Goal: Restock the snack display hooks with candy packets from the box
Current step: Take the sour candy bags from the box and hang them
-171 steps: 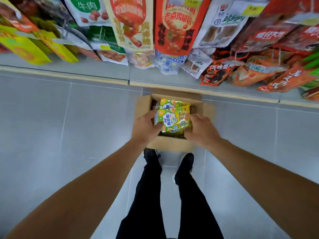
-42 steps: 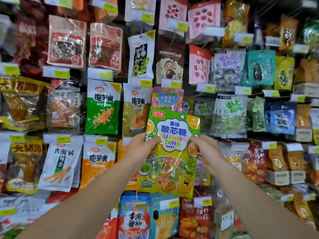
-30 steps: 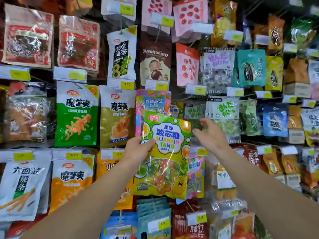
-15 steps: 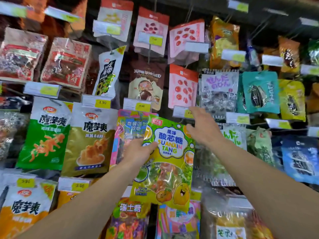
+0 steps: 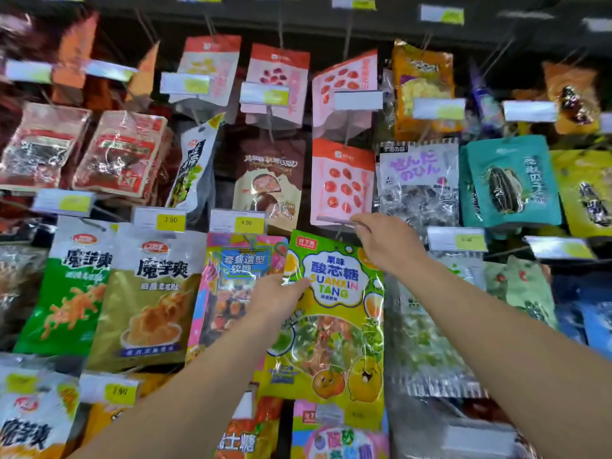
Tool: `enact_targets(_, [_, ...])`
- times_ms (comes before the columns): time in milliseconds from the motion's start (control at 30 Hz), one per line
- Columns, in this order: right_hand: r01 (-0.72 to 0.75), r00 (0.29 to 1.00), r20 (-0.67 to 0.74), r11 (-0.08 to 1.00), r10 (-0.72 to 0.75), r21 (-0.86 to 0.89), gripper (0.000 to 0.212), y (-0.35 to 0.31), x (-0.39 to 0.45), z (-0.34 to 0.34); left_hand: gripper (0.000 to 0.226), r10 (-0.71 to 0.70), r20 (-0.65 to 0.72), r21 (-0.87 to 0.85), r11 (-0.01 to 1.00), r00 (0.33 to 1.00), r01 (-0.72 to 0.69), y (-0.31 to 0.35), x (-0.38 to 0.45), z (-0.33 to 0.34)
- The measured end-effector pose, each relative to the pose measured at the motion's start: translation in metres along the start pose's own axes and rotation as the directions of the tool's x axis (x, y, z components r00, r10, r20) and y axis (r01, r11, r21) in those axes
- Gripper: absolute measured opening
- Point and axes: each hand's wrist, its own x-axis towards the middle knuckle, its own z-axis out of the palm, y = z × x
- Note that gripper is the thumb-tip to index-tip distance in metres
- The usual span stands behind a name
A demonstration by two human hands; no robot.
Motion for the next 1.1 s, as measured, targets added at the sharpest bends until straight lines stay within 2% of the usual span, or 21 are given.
enact_targets(33, [0.000, 1.000, -0.001, 1.000, 0.000, 0.007, 0.035, 0.002, -0.001, 0.000, 0.026, -0.004, 0.005, -0.002, 1.000, 1.000, 0.004, 0.005, -0.002, 0.004])
enact_targets(67, [0.006, 1.000, -0.008, 1.000, -0.006, 0.011, 0.036, 0.005, -0.001, 0.000, 0.026, -0.013, 0.008, -0.011, 1.000, 1.000, 0.013, 0.006, -0.002, 0.009])
enact_targets(233, [0.007, 1.000, 0.004, 1.000, -0.007, 0.029, 0.035, 0.009, 0.000, -0.005, 0.034, 0.013, 0.081, -0.019, 1.000, 0.997, -0.012, -0.001, 0.004, 0.021])
enact_targets(300, [-0.002, 1.000, 0.005, 0.997, 0.002, 0.075, 0.033, 0.009, 0.002, -0.005, 0.046, 0.008, 0.097, -0.011, 1.000, 0.995, -0.006, -0.005, 0.006, 0.021])
enact_targets(400, [-0.009, 1.000, 0.007, 0.999, 0.009, 0.042, 0.032, 0.007, 0.005, -0.006, 0.051, 0.014, 0.072, -0.060, 0.998, 0.997, -0.010, -0.006, 0.007, 0.019])
enact_targets(500, [0.013, 1.000, -0.002, 1.000, -0.013, 0.012, 0.031, 0.005, 0.004, -0.005, 0.030, -0.016, 0.030, -0.063, 0.998, 0.999, 0.017, 0.005, 0.007, 0.019])
enact_targets(633, [0.022, 0.999, -0.035, 0.997, -0.020, 0.076, 0.028, 0.007, 0.004, -0.002, 0.046, -0.030, -0.002, -0.094, 0.995, 1.000, 0.029, 0.014, 0.010, 0.023])
enact_targets(767, [0.030, 0.998, -0.059, 0.998, -0.026, 0.062, 0.030, 0.007, 0.004, 0.000, 0.041, -0.090, -0.009, -0.087, 0.992, 0.996, 0.089, 0.008, 0.015, 0.022])
enact_targets(900, [0.038, 0.997, -0.068, 0.998, -0.034, 0.057, 0.032, 0.007, 0.004, 0.003, 0.046, -0.109, 0.008, -0.087, 0.990, 0.994, 0.109, 0.012, 0.009, 0.020])
enact_targets(1000, [0.051, 0.990, -0.135, 0.997, -0.043, 0.057, 0.033, 0.006, -0.002, 0.008, 0.045, -0.113, 0.007, -0.074, 0.991, 0.994, 0.113, 0.013, 0.009, 0.023])
enact_targets(1100, [0.060, 0.953, -0.302, 0.997, -0.041, 0.057, 0.041, 0.004, -0.029, 0.020, 0.037, -0.121, 0.003, -0.061, 0.991, 0.993, 0.121, 0.006, 0.010, 0.024])
